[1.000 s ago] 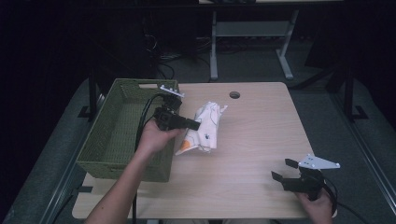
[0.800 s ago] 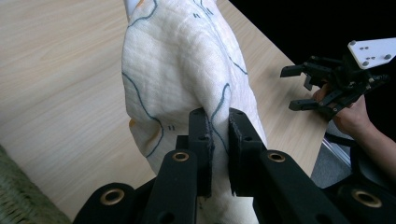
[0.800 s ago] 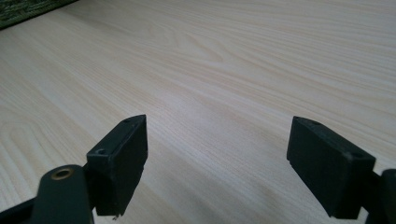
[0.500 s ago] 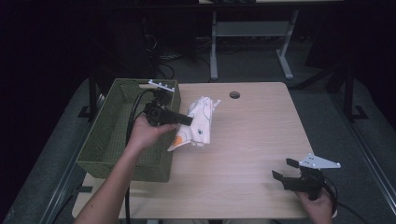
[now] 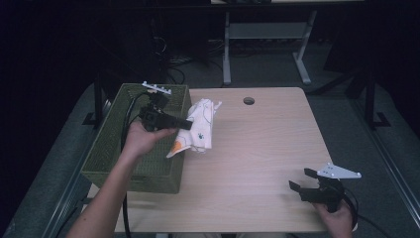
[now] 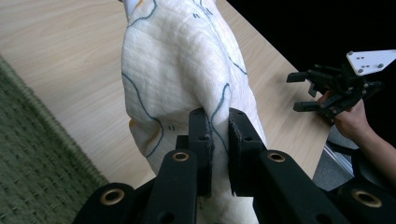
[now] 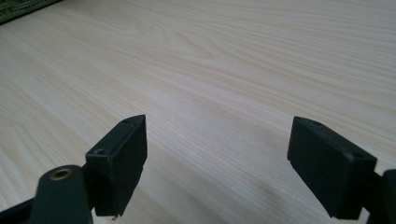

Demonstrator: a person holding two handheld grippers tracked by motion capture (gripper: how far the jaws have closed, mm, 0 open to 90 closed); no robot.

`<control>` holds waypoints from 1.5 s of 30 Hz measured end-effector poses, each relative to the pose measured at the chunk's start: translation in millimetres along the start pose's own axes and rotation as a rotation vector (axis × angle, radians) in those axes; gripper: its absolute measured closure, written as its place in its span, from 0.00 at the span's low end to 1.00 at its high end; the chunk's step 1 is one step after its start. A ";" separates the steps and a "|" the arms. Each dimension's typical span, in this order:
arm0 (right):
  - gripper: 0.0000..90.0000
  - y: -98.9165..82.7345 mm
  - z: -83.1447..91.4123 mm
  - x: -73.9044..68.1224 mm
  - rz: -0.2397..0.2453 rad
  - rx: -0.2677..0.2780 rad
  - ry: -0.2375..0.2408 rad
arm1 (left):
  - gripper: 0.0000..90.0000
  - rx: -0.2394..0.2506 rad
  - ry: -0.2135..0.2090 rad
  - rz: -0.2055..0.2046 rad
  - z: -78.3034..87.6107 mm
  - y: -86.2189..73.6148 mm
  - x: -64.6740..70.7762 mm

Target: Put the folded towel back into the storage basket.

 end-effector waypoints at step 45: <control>0.22 -0.3 -2.5 0.7 -0.010 -0.013 -0.014 | 0.91 0.061 0.068 0.057 65.9 -20.9 -33.9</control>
Point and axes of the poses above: each handheld gripper's, and its own axes: z roughly backward along the jaws, y roughly out of its top, x roughly to its right, the point moved 10 cm from there along -z, roughly forward along the jaws, and after that the axes turned 11 degrees about -y, right-handed, at the moved point
